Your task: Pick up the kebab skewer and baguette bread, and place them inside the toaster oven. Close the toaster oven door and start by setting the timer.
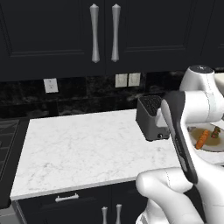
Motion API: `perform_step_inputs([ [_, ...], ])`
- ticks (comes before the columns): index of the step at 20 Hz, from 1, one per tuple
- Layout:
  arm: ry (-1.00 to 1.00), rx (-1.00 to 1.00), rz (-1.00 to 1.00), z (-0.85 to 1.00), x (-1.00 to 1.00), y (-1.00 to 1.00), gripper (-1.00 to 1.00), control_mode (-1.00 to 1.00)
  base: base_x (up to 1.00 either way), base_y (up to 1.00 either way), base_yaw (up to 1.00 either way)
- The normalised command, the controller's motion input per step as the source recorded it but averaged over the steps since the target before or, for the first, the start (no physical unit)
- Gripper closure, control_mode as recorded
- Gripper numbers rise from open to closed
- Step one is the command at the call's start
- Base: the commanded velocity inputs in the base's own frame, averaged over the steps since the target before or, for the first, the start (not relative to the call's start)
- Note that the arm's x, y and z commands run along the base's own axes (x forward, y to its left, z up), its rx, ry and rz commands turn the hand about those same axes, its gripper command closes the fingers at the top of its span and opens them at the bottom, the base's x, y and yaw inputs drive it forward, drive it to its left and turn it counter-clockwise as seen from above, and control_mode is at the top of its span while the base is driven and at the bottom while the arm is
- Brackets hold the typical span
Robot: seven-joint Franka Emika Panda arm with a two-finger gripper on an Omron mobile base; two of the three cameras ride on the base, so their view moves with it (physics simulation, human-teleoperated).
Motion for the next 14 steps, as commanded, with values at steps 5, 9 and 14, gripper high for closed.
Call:
perform_step_inputs([
  [5, 0.0, 0.0, -0.01, 0.0, -0.07, -0.09, -1.0, -1.0, 0.0, 0.0, 0.0],
  [9, 0.0, 0.0, 0.11, 0.0, -0.05, 0.04, -1.0, -1.0, 0.0, 0.0, 0.0],
  [14, 0.0, 0.0, 0.06, 0.03, -0.01, 0.08, -1.0, -1.0, 0.0, 0.0, 0.0],
])
